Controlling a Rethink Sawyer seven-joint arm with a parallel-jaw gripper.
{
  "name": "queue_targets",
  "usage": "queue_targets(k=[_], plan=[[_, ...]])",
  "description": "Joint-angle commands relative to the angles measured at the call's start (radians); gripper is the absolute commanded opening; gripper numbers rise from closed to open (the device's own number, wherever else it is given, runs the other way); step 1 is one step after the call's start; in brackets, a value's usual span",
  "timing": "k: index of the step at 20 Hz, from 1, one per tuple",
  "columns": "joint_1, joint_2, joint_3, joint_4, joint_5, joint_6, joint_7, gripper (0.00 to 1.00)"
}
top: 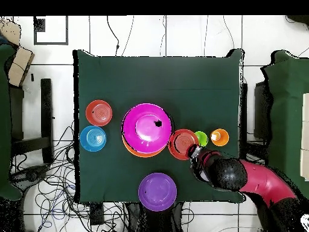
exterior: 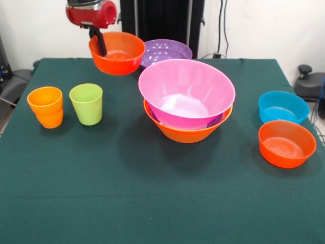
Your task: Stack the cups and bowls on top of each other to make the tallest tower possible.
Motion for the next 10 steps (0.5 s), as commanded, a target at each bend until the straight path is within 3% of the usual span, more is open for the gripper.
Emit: queue_targets(k=[1, 10], plan=[[0.076, -0.04, 0.052, 0.028, 0.067, 0.128, -0.002, 0.0], [0.152, -0.068, 0.02, 0.005, 0.13, 0.166, 0.037, 0.0]])
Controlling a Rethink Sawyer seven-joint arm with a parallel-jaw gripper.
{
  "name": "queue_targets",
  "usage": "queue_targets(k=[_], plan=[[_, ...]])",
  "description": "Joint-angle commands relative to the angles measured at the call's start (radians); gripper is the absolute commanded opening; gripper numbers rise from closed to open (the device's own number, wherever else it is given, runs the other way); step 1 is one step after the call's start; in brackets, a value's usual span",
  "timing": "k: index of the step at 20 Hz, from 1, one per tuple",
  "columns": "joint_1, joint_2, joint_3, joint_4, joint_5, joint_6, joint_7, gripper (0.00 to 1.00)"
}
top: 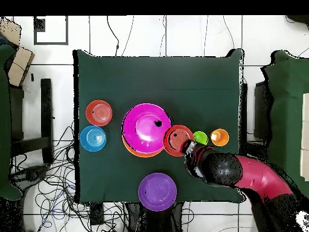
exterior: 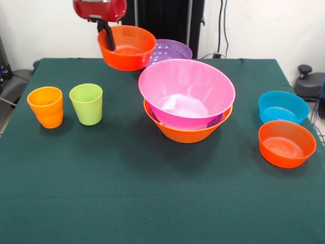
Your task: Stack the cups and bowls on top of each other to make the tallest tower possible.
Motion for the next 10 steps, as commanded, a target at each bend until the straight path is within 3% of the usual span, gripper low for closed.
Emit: queue_targets(k=[1, 10], plan=[[0.096, -0.015, 0.015, -0.006, 0.063, 0.143, 0.04, 0.0], [0.186, -0.017, -0.031, -0.067, 0.115, 0.195, 0.08, 0.0]])
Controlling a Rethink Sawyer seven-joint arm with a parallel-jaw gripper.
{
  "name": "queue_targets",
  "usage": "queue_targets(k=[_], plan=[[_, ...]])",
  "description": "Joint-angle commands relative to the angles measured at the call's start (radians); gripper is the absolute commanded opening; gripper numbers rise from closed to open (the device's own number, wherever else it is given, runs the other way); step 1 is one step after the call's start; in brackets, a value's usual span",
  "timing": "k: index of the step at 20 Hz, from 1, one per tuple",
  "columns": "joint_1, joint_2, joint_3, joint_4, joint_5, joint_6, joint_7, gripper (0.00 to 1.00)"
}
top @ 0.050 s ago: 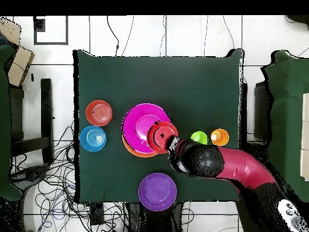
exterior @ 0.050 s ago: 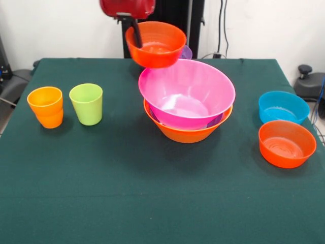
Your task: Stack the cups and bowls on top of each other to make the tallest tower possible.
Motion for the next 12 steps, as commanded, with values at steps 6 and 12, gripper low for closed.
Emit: queue_targets(k=[6, 12], plan=[[0.111, 0.031, -0.058, -0.096, 0.042, 0.12, 0.092, 0.0], [0.127, 0.091, -0.077, -0.123, 0.028, 0.063, 0.086, 0.0]])
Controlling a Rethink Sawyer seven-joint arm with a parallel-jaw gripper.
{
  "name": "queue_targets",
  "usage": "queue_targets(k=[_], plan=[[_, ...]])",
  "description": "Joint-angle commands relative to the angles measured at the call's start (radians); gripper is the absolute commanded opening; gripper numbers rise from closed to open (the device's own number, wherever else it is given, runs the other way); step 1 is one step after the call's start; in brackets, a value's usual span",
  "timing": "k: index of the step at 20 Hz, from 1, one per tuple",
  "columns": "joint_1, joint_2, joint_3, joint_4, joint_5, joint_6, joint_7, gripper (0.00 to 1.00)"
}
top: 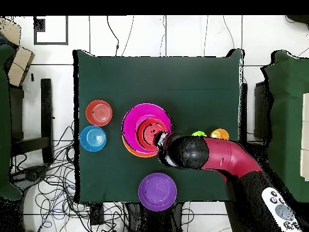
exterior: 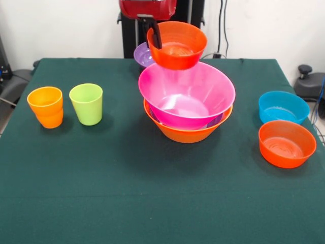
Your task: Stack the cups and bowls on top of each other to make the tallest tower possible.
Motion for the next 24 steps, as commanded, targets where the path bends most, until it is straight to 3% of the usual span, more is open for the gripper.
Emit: queue_targets(k=[1, 16, 24], plan=[[0.042, 0.086, -0.052, -0.073, 0.013, 0.013, 0.087, 0.0], [0.145, 0.137, -0.126, -0.132, 0.008, -0.024, 0.133, 0.0], [0.152, 0.136, -0.141, -0.125, 0.014, -0.039, 0.116, 0.0]])
